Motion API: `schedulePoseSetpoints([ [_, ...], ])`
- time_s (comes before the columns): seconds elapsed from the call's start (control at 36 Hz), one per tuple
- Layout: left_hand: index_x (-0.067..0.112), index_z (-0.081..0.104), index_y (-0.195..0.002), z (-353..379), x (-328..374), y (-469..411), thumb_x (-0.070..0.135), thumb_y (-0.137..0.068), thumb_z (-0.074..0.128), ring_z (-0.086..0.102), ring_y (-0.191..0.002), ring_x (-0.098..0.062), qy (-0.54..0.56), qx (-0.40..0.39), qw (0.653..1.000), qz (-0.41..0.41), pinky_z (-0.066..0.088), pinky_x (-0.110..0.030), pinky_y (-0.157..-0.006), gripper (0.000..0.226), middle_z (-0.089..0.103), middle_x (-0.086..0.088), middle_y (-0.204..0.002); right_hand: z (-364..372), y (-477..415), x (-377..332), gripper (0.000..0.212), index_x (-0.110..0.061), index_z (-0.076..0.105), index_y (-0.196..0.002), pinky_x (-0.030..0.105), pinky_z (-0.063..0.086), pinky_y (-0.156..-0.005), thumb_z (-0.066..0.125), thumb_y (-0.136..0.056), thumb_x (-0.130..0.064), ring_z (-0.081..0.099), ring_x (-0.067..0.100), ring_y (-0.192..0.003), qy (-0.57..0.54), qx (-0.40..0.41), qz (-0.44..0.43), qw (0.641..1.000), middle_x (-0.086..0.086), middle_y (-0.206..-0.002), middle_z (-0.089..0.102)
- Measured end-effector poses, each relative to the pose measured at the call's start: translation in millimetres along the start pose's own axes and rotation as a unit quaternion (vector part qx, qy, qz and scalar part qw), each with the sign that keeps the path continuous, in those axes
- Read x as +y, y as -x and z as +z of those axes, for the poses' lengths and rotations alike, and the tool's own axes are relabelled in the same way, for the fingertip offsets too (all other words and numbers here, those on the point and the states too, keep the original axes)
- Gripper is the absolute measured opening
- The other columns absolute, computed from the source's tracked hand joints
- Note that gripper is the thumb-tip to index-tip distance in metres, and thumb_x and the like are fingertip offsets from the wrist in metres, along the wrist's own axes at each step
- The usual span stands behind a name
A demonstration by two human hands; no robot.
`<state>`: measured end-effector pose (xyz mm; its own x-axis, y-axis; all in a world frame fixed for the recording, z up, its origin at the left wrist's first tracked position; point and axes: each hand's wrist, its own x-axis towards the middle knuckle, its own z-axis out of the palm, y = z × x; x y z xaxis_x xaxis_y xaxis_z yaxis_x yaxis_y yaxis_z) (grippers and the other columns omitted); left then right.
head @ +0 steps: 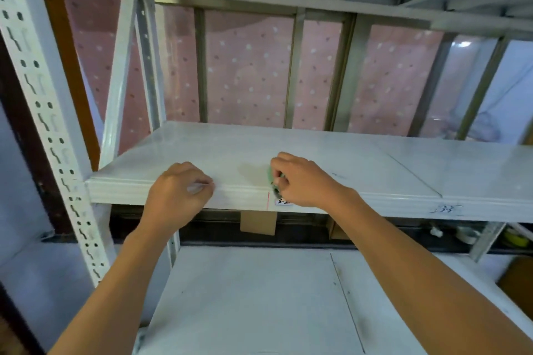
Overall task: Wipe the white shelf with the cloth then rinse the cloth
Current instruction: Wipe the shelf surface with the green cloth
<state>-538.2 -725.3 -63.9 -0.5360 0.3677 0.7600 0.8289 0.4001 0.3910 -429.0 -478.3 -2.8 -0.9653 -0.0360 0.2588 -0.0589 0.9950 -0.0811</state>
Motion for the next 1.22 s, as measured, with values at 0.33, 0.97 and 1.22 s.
schedulePoseSetpoints([
  [0.33, 0.010, 0.077, -0.080, -15, -5, 1, 0.015, -0.085, 0.076, 0.059, -0.078, -0.010, -0.062, 0.048, 0.997, -0.012, 0.052, -0.027, -0.073, 0.007, 0.070, 0.003, -0.083, 3, -63, -38, 0.007, -0.018, 0.064, -0.096, 0.037, 0.054, -0.085, 0.059, -0.097, -0.014, 0.058, 0.011, -0.092, -0.122, -0.051, -0.121, 0.984, -0.008, -0.103, 0.058],
  [0.97, 0.024, 0.078, -0.097, -55, -98, -55, 0.026, -0.085, 0.057, 0.064, -0.092, -0.019, -0.169, -0.117, 0.976, -0.071, 0.057, -0.036, -0.074, 0.025, 0.070, 0.004, -0.106, 80, -305, -137, 0.018, -0.028, 0.071, -0.093, 0.030, 0.041, -0.064, 0.066, -0.089, -0.045, 0.057, 0.021, -0.083, -0.103, -0.010, -0.100, 0.990, -0.001, -0.090, 0.064],
  [1.22, 0.031, 0.075, -0.110, -57, -108, -53, 0.041, -0.083, 0.041, 0.062, -0.104, -0.016, -0.127, -0.125, 0.978, -0.105, 0.053, -0.031, -0.091, 0.044, 0.065, 0.016, -0.120, 87, -316, -133, 0.043, -0.020, 0.068, -0.076, 0.034, 0.045, -0.069, 0.044, -0.100, -0.046, 0.058, 0.018, -0.076, -0.035, -0.041, -0.063, 0.997, 0.000, -0.082, 0.068],
])
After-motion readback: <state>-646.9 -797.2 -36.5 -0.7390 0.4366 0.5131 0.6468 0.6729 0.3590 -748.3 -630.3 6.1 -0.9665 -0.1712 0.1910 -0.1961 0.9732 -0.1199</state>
